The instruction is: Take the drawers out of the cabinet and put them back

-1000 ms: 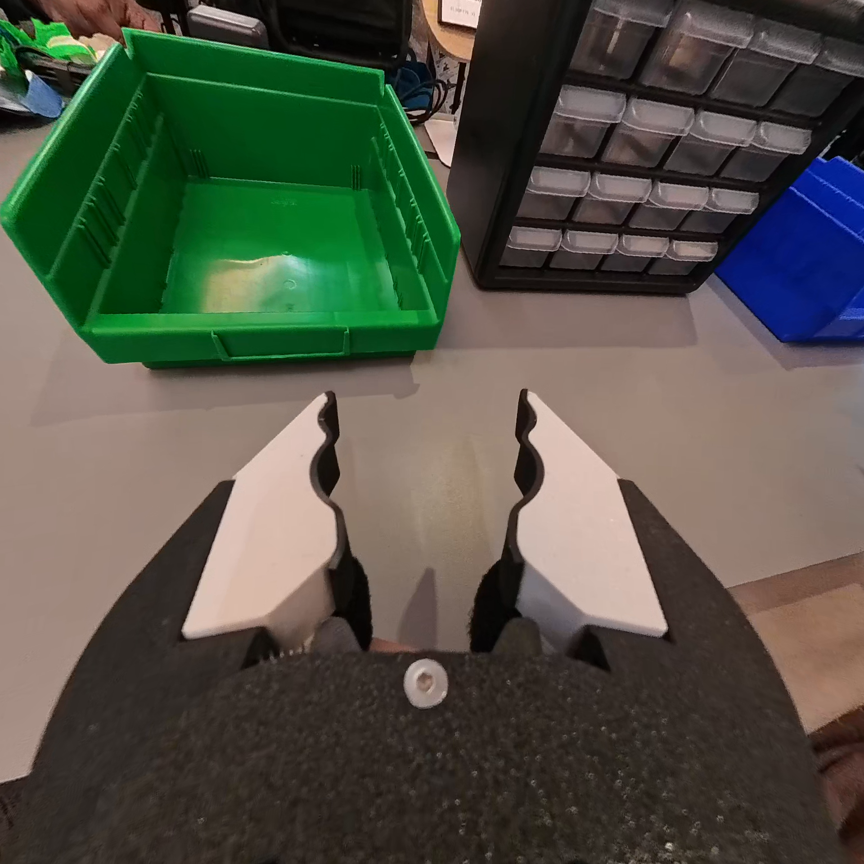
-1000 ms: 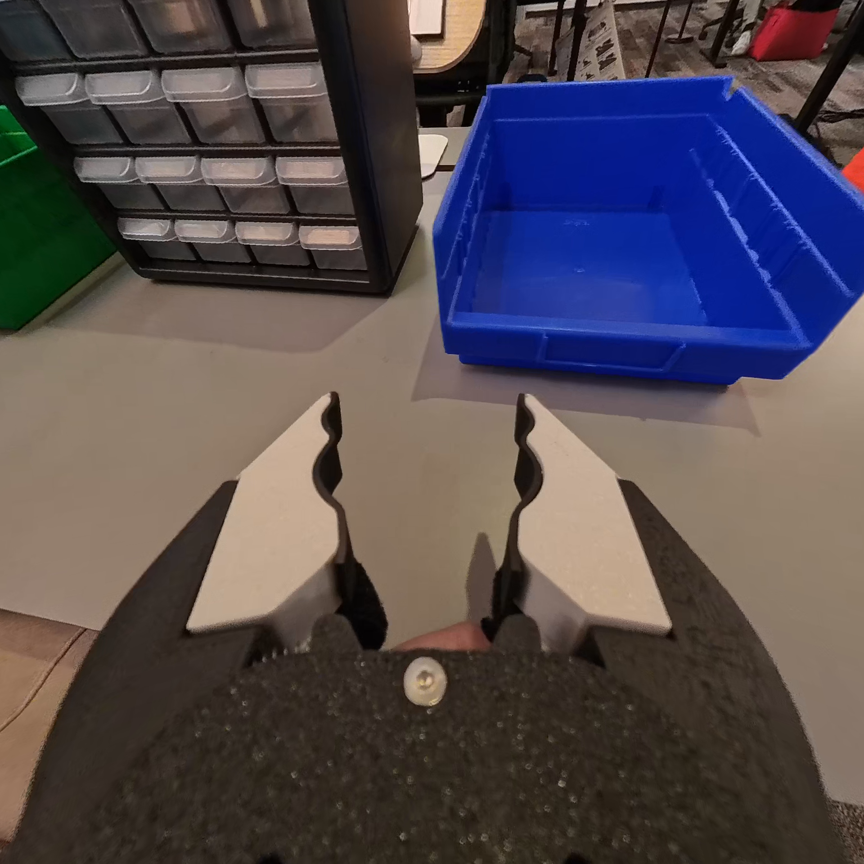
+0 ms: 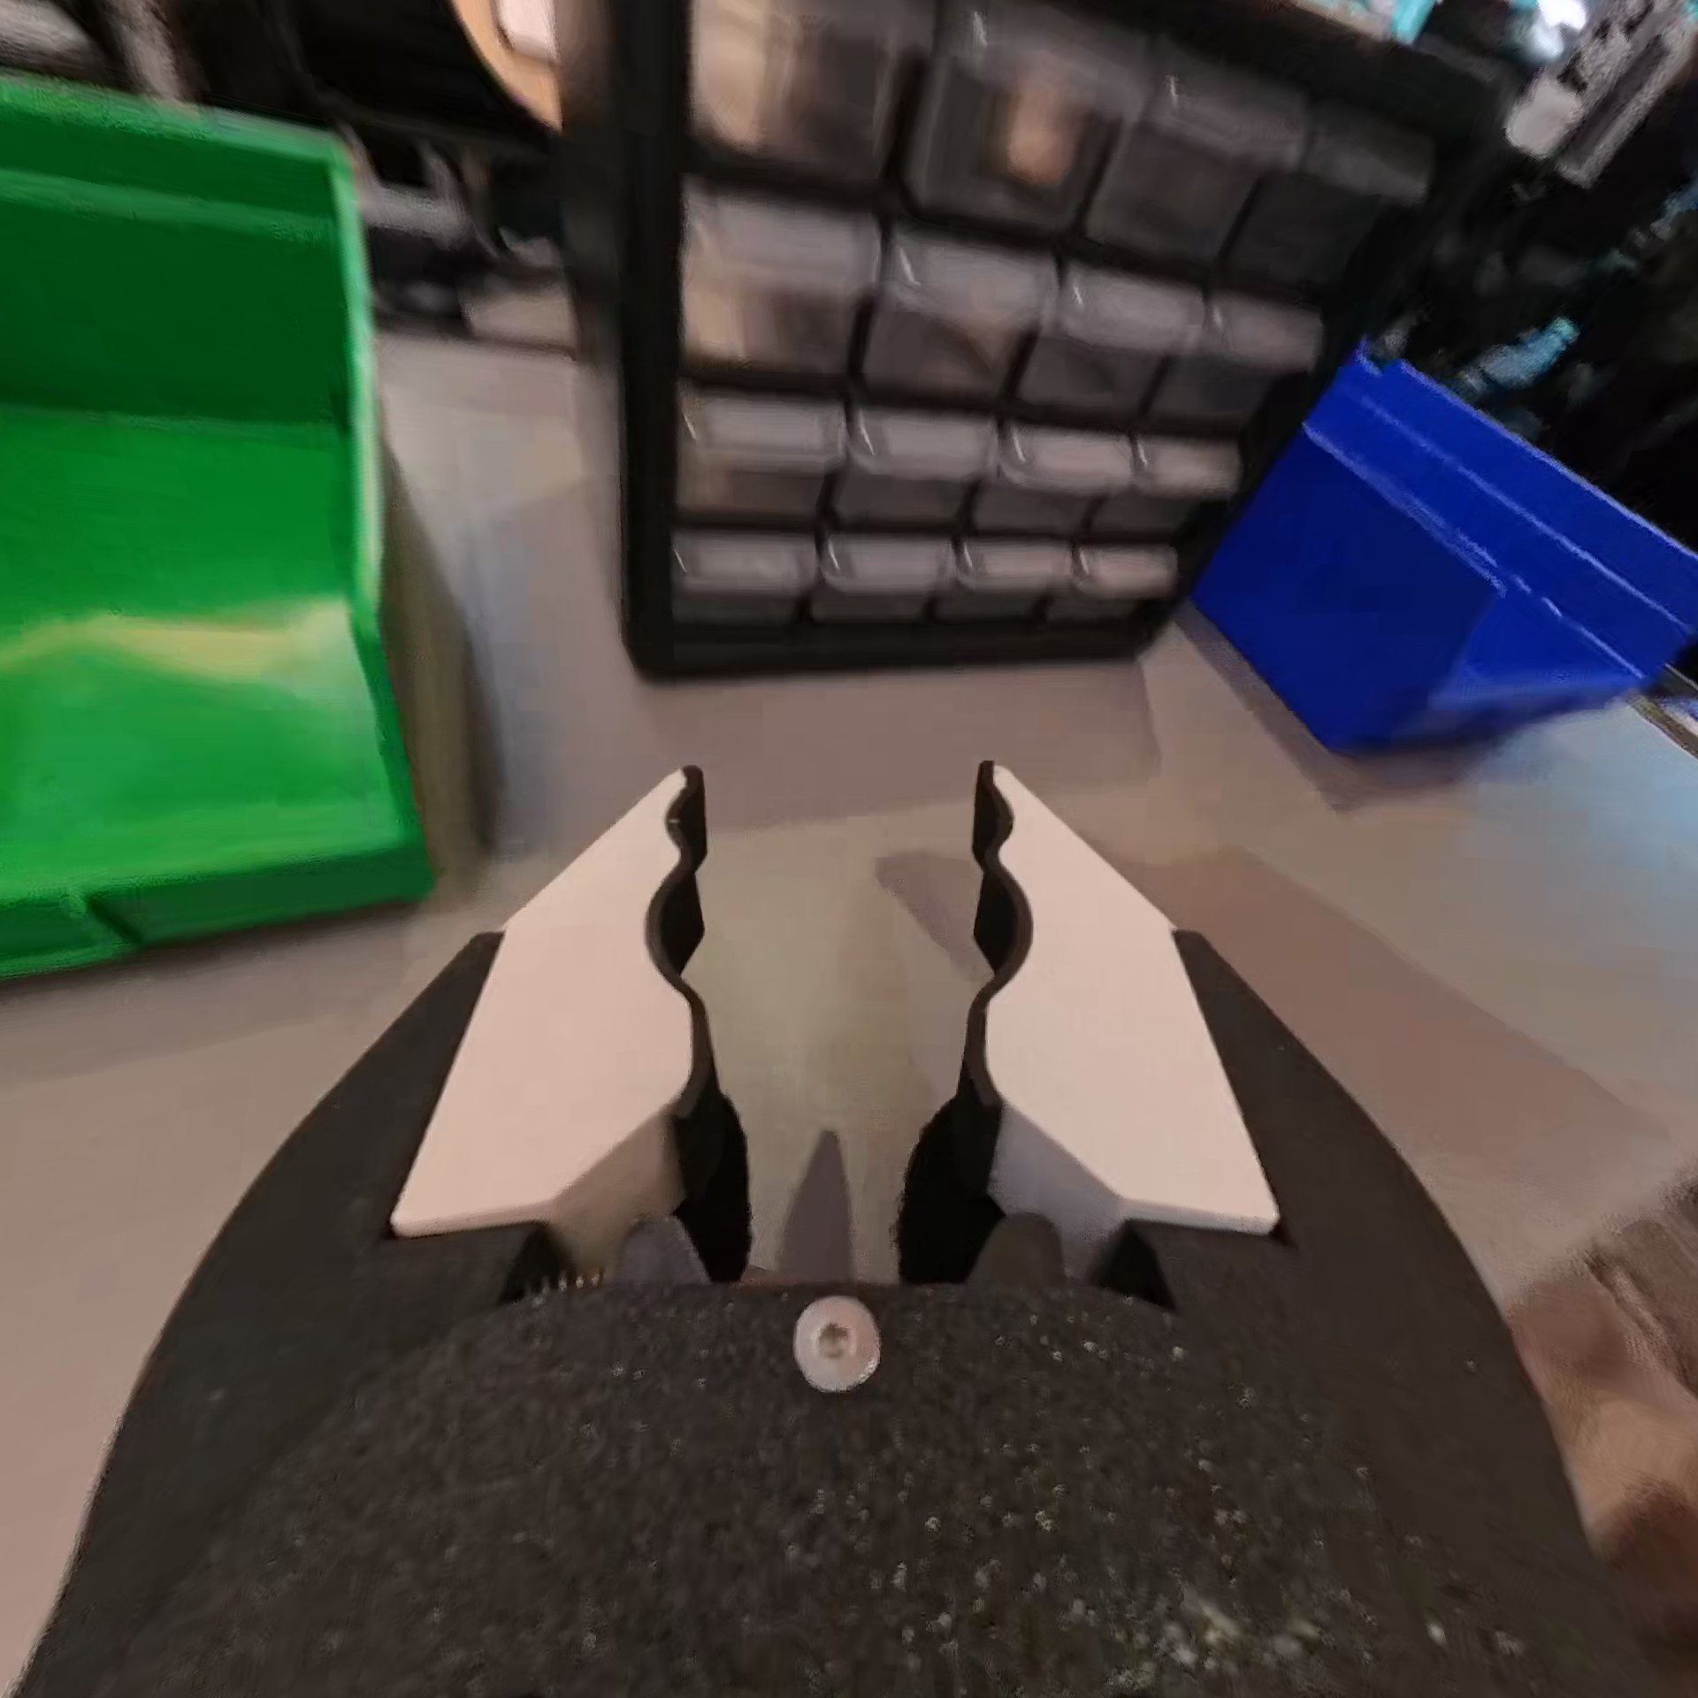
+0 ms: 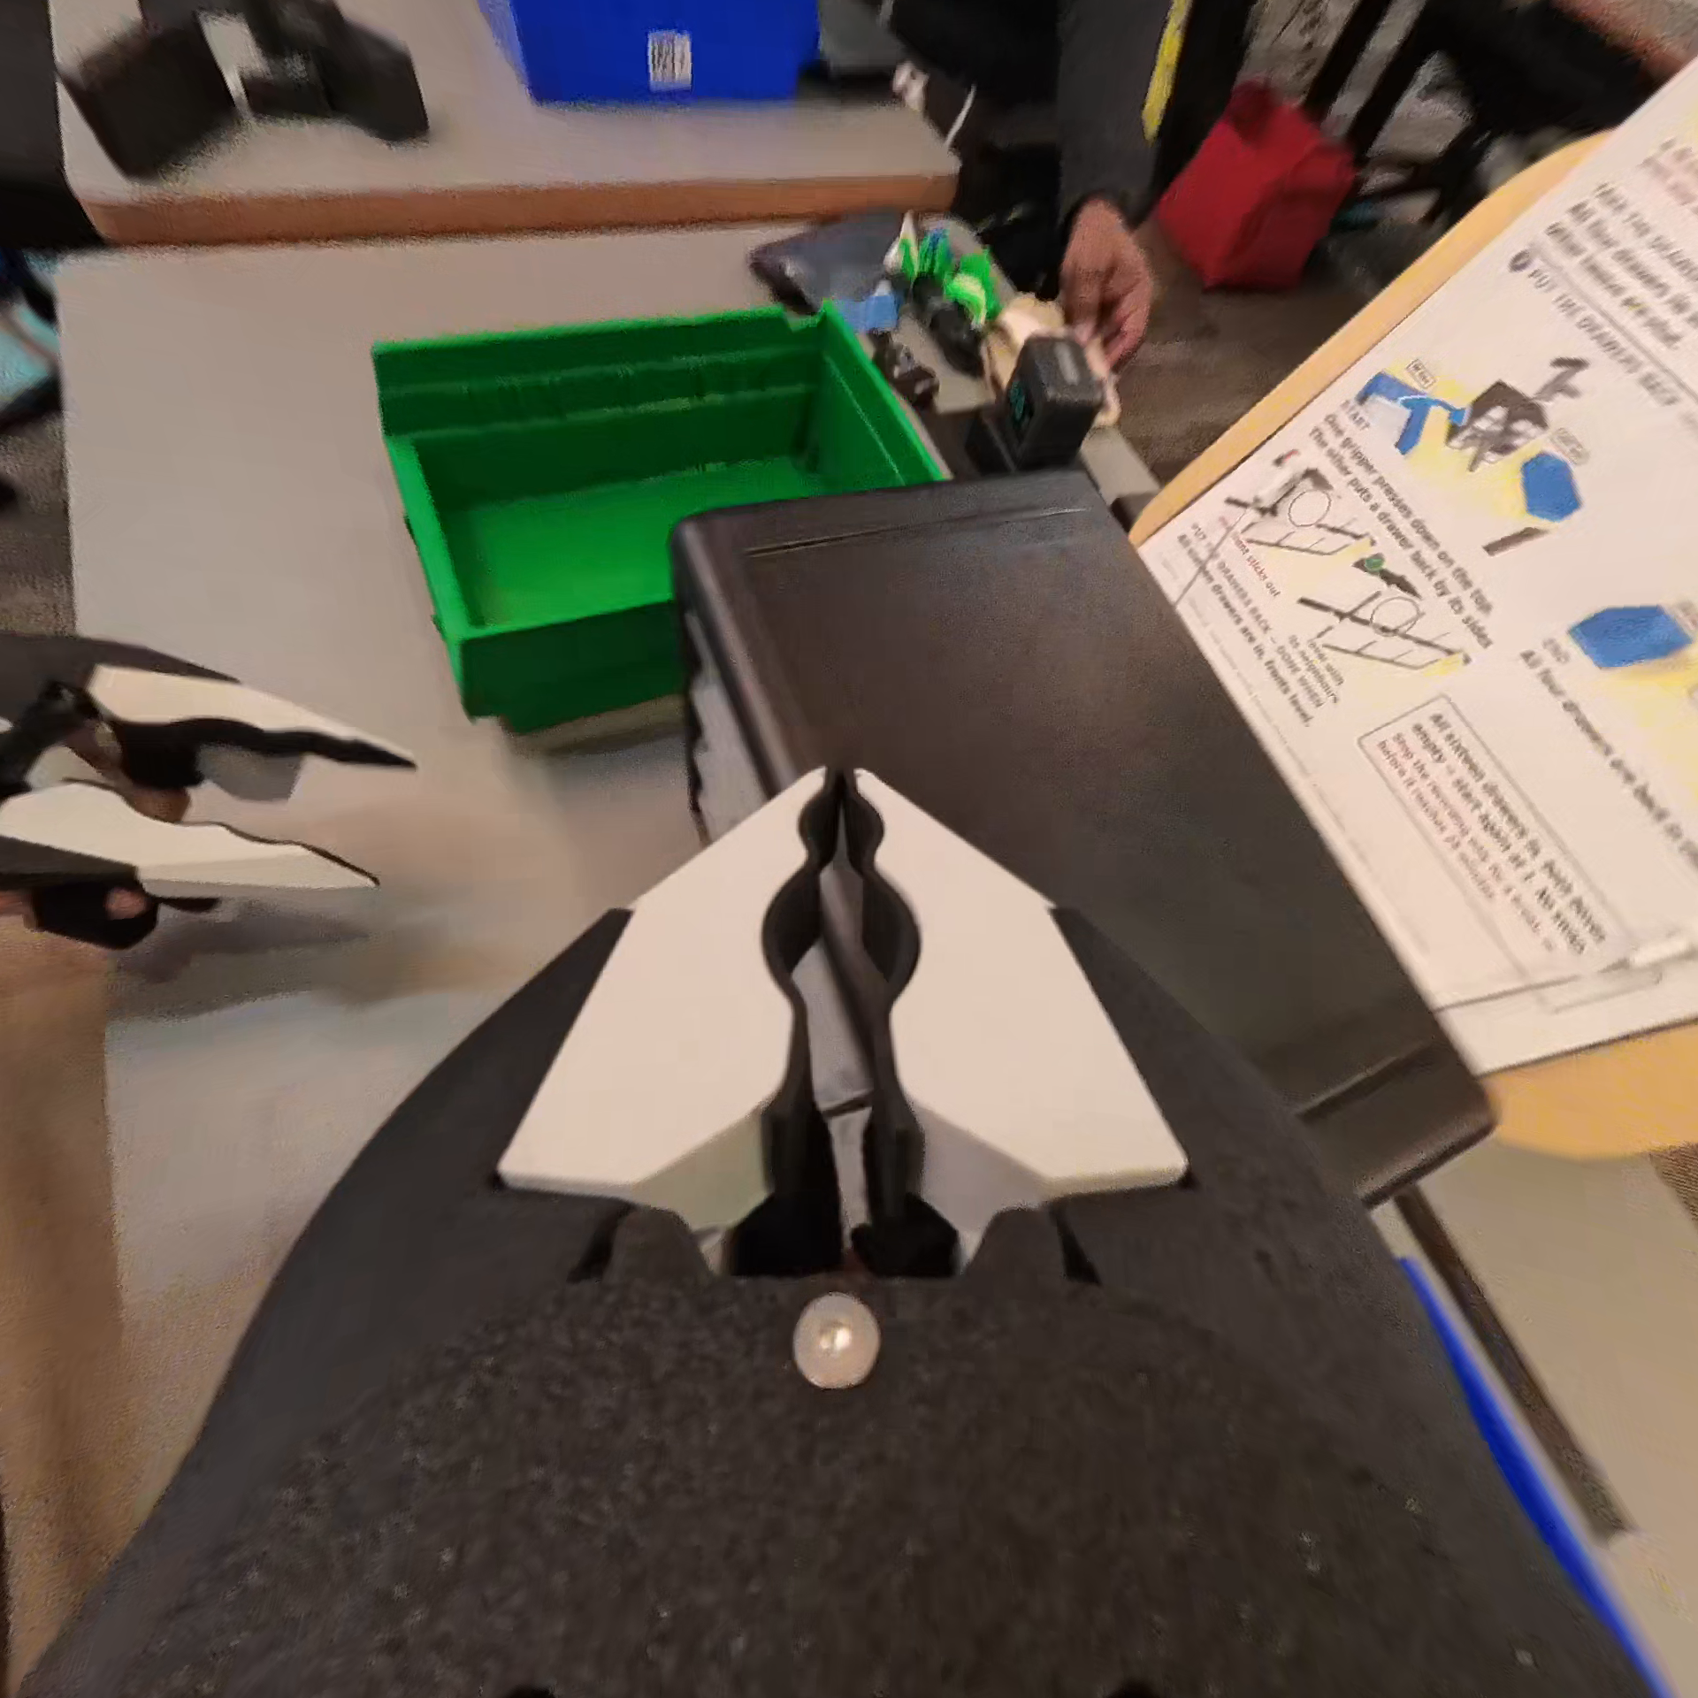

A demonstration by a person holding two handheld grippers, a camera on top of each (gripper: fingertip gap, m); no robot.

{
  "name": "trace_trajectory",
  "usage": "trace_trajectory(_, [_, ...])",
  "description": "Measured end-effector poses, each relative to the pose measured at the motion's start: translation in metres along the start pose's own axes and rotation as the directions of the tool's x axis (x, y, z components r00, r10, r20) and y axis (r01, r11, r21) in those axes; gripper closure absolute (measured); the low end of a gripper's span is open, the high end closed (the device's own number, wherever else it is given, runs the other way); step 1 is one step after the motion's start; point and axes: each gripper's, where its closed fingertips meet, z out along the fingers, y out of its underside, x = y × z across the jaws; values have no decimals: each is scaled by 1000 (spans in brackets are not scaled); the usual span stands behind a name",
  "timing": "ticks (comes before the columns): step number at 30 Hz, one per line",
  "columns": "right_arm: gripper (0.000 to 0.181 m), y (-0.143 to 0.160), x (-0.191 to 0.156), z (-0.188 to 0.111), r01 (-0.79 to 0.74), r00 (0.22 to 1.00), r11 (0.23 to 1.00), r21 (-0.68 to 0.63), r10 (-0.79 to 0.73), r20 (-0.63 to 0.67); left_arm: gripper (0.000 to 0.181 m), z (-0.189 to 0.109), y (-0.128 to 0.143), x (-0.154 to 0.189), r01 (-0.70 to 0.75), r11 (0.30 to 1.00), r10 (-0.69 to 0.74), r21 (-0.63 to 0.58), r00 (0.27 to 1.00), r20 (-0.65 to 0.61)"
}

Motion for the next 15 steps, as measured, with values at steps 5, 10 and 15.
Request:
trace_trajectory(5, [181, -8, 34, 37, 41, 980, 979, -197, -1, 199, 134, 47, -43, -7, -259, 957, 235, 131, 957, 173])
trace_trajectory(10, [181, 8, 40, 62, 172, 953, 926, -335, -70, 296, 140, 78, -70, -23, -783, 620, 727, -39, 556, 403])
trace_trajectory(15, [181, 6, 43, 74, 184, 940, 920, -347, -62, 335, 152, 98, -81, -14, -977, 104, 887, -188, 6, 461])
